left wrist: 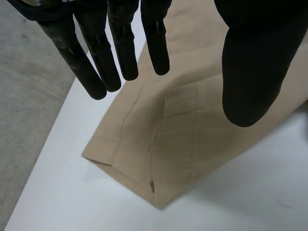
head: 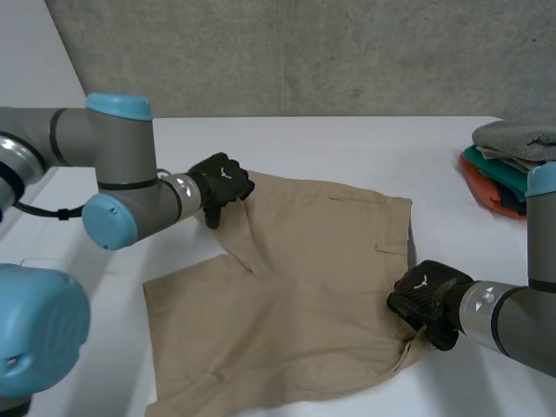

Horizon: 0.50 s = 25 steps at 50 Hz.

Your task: Fold the laundry.

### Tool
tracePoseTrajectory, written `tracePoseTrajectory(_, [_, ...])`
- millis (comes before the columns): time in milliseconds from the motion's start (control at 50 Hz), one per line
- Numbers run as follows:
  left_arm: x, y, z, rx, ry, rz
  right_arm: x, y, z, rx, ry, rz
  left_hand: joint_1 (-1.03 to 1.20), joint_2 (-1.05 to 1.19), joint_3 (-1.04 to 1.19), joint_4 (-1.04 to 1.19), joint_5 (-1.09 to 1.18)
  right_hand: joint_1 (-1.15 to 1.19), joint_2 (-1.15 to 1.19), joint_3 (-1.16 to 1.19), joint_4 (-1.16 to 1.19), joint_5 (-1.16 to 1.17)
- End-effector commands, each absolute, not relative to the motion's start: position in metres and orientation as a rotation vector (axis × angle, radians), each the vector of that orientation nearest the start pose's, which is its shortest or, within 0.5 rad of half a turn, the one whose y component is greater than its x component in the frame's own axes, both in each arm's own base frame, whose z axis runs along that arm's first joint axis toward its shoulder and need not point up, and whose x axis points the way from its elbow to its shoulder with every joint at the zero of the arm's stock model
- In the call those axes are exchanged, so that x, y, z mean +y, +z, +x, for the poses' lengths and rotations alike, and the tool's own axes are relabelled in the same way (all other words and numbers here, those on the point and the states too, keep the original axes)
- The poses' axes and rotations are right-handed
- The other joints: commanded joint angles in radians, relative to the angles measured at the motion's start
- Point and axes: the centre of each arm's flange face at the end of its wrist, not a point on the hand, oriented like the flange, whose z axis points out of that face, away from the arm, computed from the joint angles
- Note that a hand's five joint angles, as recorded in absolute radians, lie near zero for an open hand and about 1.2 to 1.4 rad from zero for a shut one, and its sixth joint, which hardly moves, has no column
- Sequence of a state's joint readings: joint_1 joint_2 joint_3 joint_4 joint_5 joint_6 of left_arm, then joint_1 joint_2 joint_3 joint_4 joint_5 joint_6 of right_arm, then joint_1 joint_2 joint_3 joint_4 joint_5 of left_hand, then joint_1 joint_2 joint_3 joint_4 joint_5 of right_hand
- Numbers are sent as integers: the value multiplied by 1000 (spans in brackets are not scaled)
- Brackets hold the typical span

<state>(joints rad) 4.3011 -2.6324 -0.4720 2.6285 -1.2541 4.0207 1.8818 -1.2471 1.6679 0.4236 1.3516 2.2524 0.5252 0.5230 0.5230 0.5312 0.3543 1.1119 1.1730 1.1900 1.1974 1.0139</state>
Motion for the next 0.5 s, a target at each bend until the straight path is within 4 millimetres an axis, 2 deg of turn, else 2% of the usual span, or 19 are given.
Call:
tracePoseTrajectory(20, [-373, 133, -329, 1963, -1595, 1892, -211, 166, 223, 2357, -1178, -1740, 143, 145, 145, 137, 139, 284, 223, 206, 199, 208])
tracePoseTrajectory(40, [-374, 131, -329, 1962, -1592, 1888, -212, 166, 222, 2357, -1183, -1738, 277, 279, 279, 271, 273, 284, 223, 206, 199, 208])
tracePoseTrajectory(60, [-376, 131, -327, 1958, -1597, 1872, -212, 165, 222, 2359, -1190, -1735, 772, 775, 775, 766, 769, 284, 223, 206, 199, 208])
tracePoseTrajectory(80, [-376, 132, -328, 1958, -1598, 1862, -213, 165, 222, 2358, -1195, -1735, 870, 872, 872, 864, 866, 284, 223, 206, 199, 208])
tracePoseTrajectory(260, [-382, 143, -305, 2069, -1498, 1588, -214, 168, 224, 2340, -1242, -1740, 871, 873, 873, 865, 867, 284, 223, 206, 199, 208])
tracePoseTrajectory(380, [-366, 156, -287, 2156, -1380, 1442, -207, 172, 227, 2323, -1254, -1740, 871, 873, 873, 865, 867, 284, 223, 206, 199, 208])
tracePoseTrajectory(500, [-352, 156, -287, 2219, -1362, 1405, -199, 174, 230, 2309, -1258, -1724, 871, 873, 873, 865, 867, 284, 223, 206, 199, 208])
